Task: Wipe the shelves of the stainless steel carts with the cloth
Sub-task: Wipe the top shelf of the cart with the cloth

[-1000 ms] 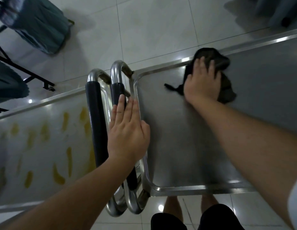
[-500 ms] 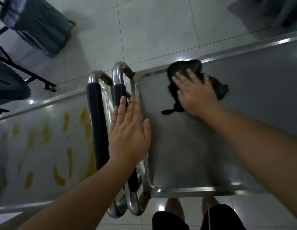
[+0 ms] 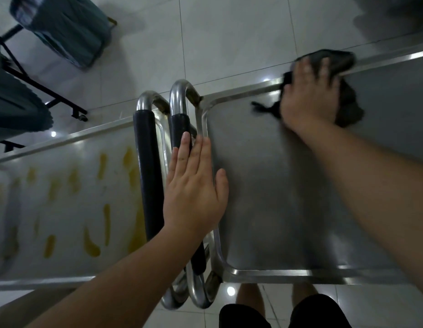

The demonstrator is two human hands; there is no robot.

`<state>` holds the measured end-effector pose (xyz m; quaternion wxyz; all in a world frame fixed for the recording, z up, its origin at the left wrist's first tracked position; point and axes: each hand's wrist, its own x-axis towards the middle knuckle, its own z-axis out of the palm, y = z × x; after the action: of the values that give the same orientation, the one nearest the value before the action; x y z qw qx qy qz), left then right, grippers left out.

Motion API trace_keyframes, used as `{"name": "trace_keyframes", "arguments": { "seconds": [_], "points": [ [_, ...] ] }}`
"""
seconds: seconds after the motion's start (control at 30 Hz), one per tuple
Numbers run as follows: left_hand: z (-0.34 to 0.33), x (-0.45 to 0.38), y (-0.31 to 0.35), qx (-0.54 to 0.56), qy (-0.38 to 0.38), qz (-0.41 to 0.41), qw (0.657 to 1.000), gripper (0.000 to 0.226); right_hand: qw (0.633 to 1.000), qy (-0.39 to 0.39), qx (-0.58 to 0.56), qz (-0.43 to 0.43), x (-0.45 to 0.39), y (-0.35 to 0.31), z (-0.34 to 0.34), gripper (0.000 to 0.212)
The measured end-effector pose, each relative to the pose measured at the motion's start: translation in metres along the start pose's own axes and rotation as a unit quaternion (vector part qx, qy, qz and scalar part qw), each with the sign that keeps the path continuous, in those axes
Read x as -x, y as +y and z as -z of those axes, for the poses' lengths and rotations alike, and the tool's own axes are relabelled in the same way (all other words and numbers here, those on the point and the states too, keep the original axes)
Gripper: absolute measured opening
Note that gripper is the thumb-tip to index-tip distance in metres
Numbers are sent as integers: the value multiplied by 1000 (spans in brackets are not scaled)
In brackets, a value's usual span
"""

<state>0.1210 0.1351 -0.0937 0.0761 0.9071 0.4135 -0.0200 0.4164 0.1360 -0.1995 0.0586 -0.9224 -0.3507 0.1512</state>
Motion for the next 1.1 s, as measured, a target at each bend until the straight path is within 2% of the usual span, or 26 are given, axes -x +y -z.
{"name": "trace_keyframes", "arguments": {
  "seconds": [0.1, 0.17, 0.23, 0.33, 0.47, 0.6, 0.77, 0.97, 1.1],
  "points": [
    [1, 0, 0, -3, -4, 3, 1000, 70, 988, -43, 16, 145, 24, -72, -14, 64],
    [1, -1, 1, -6, -1, 3, 1000, 70, 965, -62, 40, 253, 44, -112, -27, 63],
    [2, -1, 2, -8, -4, 1, 1000, 70, 949, -81, 51, 301, 62, -133, -38, 63],
    [2, -2, 1, -13, -14, 4, 1000, 70, 936, -108, 49, 332, 84, -128, -45, 66],
    [2, -1, 3, -10, -12, 0, 1000, 70, 900, -129, 45, 413, 141, -96, -53, 73],
    [1, -2, 2, -1, -8, 9, 1000, 68, 893, -134, 1, 430, 227, -57, -74, 63],
    [3, -1, 4, -8, -2, 11, 1000, 66, 873, -185, 29, 451, 328, 0, -91, 59],
    [2, 1, 2, -5, 8, 9, 1000, 66, 897, -133, 45, 419, 320, 83, -69, 58],
    [-2, 1, 2, -6, 13, 12, 1000, 66, 942, -82, 71, 319, 302, 190, -47, 60]
  ]
}}
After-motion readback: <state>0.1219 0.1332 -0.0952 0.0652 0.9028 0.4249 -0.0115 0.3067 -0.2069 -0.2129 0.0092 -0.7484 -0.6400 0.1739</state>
